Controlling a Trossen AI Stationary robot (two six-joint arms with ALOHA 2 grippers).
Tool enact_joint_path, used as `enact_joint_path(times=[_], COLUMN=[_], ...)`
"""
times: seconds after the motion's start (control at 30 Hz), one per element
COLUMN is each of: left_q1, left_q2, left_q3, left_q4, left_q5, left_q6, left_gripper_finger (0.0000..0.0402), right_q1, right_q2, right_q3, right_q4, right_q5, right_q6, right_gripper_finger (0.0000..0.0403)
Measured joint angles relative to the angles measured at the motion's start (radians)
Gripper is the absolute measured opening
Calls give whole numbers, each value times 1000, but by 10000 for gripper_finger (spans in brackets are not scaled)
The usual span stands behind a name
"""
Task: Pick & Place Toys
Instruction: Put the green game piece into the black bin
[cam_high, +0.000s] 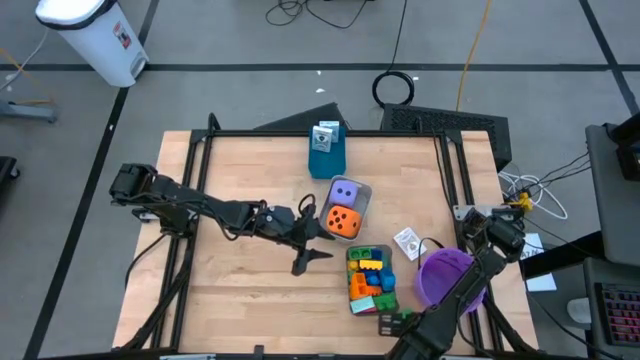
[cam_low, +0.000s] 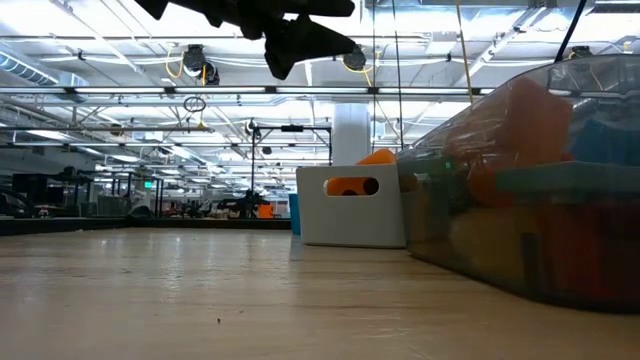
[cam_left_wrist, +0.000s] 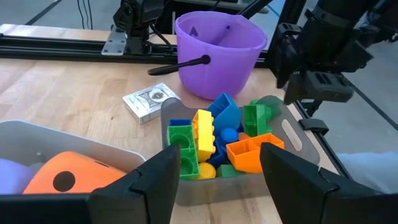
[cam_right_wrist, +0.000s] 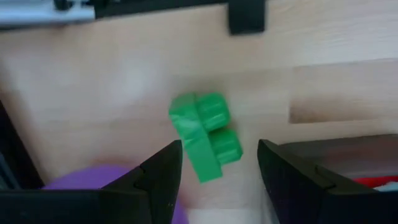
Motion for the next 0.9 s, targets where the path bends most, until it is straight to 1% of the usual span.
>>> enact_joint_path(times=[0.2,0.33,0.67,0.83,0.9], left_q1=[-6,-12,-15,-15,-15], left_q2=[0,0,0,0,0], left_q3=[0,0,0,0,0], left_q4=[-1,-1,-2,-1,-1], left_q5=[0,1,1,1,1], left_q6=[2,2,2,3,3], left_gripper_finger=[227,227,227,227,227], right_q1=[1,2,0,0,0], right_q2=[0,0,0,0,0], right_q3=[-94,-137,-159,-159,-159], right_q4=[9,5,104,148,148], right_q5=[6,64,41,26,25], right_q6=[-52,-60,-87,-62,-53], right_gripper_finger=[201,201,201,200,193])
